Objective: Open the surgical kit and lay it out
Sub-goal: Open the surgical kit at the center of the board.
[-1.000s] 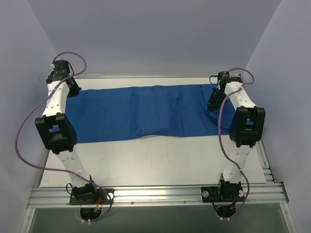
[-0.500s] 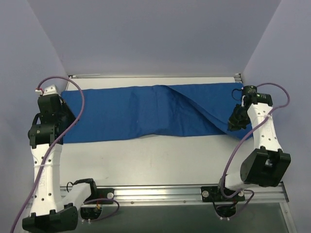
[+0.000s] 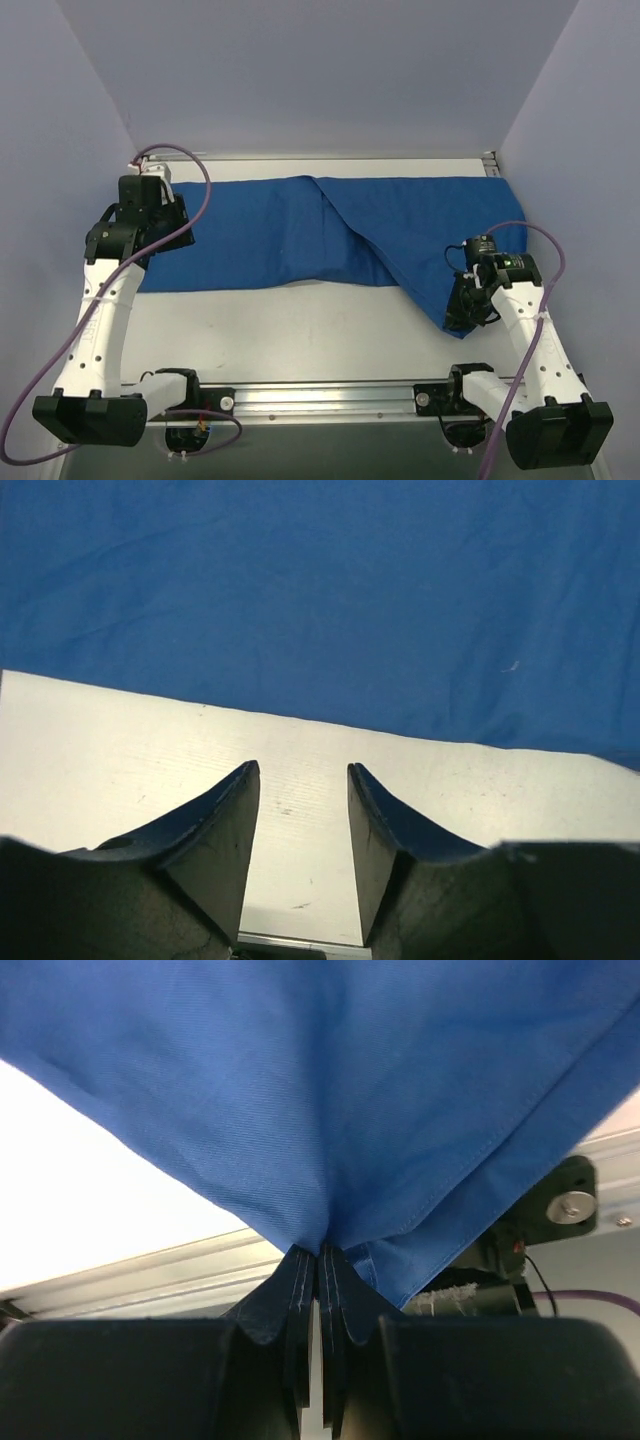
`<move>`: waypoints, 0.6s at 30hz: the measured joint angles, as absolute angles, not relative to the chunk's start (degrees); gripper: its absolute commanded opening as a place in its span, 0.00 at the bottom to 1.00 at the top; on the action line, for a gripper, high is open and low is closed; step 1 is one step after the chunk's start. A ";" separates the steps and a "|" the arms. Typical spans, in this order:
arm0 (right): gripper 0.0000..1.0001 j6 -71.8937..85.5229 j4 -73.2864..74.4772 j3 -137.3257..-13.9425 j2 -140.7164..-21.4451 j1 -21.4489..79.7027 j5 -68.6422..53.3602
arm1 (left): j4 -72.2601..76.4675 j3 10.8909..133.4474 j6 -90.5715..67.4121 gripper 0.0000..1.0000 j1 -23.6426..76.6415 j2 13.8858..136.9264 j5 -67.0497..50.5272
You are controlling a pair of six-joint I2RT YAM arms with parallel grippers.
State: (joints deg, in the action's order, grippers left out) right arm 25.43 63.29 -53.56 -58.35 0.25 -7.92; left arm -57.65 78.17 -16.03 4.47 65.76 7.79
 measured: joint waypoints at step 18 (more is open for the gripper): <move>0.00 27.18 61.06 -56.82 -64.53 4.16 -7.79 | -52.82 122.96 -29.80 0.59 13.65 118.32 -13.87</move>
